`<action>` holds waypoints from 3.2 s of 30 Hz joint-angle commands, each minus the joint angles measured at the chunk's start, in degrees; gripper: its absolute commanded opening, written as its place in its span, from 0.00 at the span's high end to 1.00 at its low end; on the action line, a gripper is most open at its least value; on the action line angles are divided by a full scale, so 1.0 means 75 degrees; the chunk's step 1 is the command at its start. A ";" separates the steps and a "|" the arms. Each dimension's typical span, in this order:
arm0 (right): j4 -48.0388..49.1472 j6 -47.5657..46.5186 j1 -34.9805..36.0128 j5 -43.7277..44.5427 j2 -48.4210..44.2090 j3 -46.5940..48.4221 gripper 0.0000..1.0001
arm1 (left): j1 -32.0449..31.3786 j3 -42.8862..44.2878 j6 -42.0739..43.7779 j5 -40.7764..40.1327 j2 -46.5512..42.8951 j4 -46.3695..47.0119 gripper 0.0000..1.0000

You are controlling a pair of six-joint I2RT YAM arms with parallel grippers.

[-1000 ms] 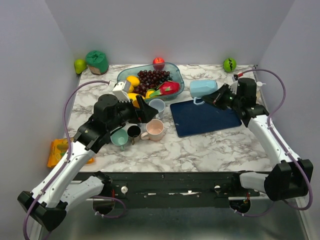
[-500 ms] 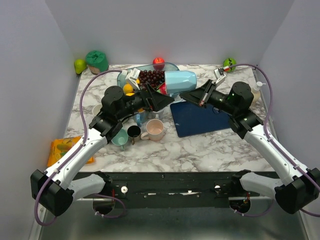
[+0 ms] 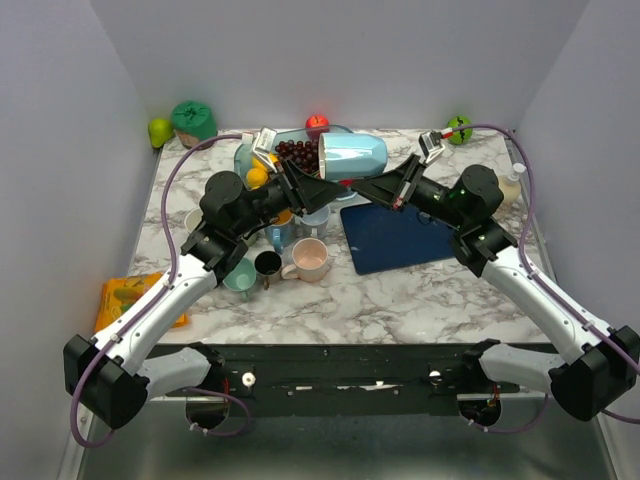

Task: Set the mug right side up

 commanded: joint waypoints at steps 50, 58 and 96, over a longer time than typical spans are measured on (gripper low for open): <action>-0.7830 -0.2207 0.0576 0.5715 -0.1028 0.0819 0.40 | -0.3824 -0.0326 0.2871 -0.6331 0.0444 -0.6247 1.00; -0.7900 -0.2184 0.0576 0.5656 -0.1027 0.0620 0.39 | -0.3942 -0.0280 0.3082 -0.6695 0.1733 -0.5941 1.00; -0.8357 -0.3647 0.0576 0.6605 -0.2210 0.1369 0.28 | -0.4246 0.3234 0.3960 -0.7691 -0.1498 -0.9068 0.01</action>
